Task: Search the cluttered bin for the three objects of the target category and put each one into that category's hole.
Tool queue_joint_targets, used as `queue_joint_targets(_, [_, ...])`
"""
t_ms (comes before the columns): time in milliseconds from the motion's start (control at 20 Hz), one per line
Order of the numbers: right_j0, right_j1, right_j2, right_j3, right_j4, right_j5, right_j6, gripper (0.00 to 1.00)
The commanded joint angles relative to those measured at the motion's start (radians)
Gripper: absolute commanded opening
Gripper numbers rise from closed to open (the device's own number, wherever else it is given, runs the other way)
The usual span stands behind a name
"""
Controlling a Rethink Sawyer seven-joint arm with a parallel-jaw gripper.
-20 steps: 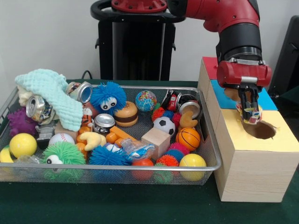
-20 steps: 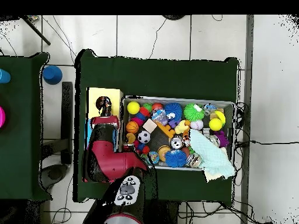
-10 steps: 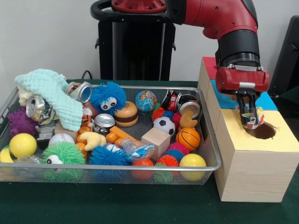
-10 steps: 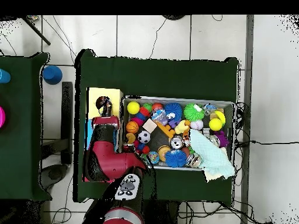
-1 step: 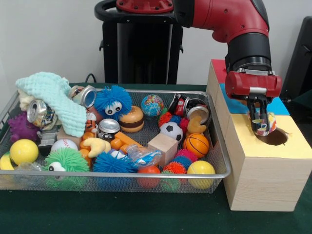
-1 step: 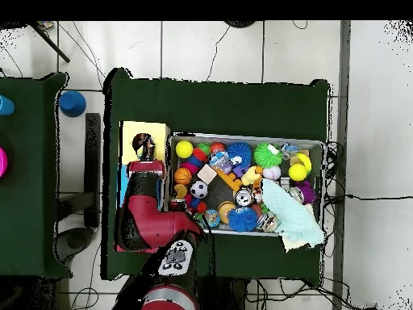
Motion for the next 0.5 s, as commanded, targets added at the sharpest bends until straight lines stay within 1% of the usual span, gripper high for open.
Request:
queue_joint_targets(50, [-0.003, 0.045, 0.099, -0.034, 0.045, -0.013, 0.235, 0.00])
queue_joint_targets(500, [-0.002, 0.066, 0.124, -0.061, 0.050, -0.019, 0.246, 0.00])
